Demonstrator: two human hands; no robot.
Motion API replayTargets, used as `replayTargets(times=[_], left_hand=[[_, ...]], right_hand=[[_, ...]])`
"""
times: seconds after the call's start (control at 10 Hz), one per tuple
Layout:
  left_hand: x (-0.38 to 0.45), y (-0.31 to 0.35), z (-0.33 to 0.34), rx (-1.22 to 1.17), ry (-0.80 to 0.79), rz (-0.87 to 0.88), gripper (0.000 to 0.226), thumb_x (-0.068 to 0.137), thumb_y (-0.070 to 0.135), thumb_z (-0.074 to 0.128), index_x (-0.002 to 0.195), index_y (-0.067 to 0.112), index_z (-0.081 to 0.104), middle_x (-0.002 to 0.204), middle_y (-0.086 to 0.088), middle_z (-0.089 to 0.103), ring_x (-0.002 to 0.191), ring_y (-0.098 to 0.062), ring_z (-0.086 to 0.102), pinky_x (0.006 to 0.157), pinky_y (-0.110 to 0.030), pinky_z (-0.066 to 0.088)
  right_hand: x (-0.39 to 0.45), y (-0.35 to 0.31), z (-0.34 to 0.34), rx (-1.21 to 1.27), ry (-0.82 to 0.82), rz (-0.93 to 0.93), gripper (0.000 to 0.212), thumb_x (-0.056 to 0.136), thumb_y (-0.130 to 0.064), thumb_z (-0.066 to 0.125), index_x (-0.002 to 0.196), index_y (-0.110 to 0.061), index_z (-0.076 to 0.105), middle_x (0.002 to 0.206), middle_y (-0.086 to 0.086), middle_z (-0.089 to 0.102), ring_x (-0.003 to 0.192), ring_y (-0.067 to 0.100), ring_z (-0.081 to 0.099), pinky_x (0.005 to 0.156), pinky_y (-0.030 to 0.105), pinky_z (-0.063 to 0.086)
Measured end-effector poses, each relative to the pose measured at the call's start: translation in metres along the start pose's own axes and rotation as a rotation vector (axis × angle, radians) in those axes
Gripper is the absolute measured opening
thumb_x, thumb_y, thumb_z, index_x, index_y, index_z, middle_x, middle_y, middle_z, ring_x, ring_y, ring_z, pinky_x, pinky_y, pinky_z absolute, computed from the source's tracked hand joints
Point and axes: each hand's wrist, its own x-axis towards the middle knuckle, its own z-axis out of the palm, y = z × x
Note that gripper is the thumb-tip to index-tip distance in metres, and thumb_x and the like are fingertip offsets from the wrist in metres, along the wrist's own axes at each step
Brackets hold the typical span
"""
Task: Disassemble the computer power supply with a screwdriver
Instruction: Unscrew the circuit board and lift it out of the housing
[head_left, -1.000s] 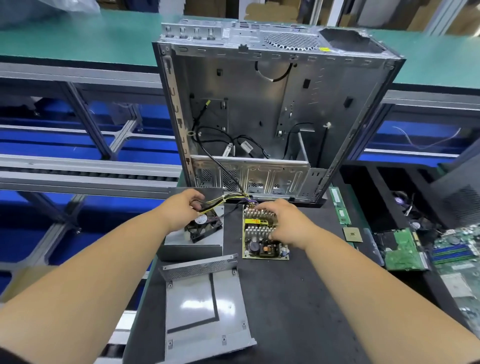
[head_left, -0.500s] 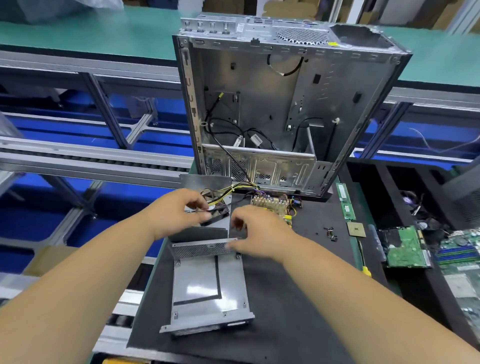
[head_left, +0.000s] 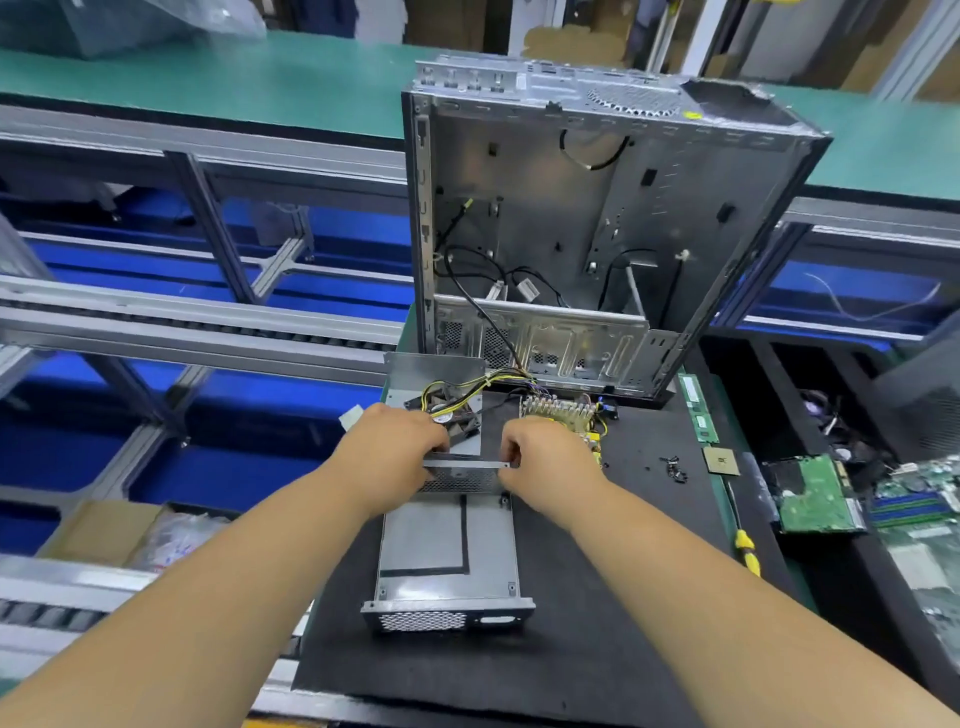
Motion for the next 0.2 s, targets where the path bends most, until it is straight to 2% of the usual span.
replayTargets(times=[0.2], left_hand=[[0.0035, -0.0019, 0.0062, 0.005, -0.001, -0.03, 0.027, 0.089, 0.028, 0.062, 0.115, 0.033, 0.061, 0.116, 0.009, 0.061, 0.107, -0.018, 0.057, 0.093, -0.032, 0.035]], right_hand=[[-0.003, -0.0065, 0.0029, -0.002, 0.035, 0.082, 0.009, 0.08, -0.014, 0.066, 0.084, -0.02, 0.06, 0.089, -0.003, 0.057, 0.08, 0.021, 0.056, 0.062, 0.03, 0.044]])
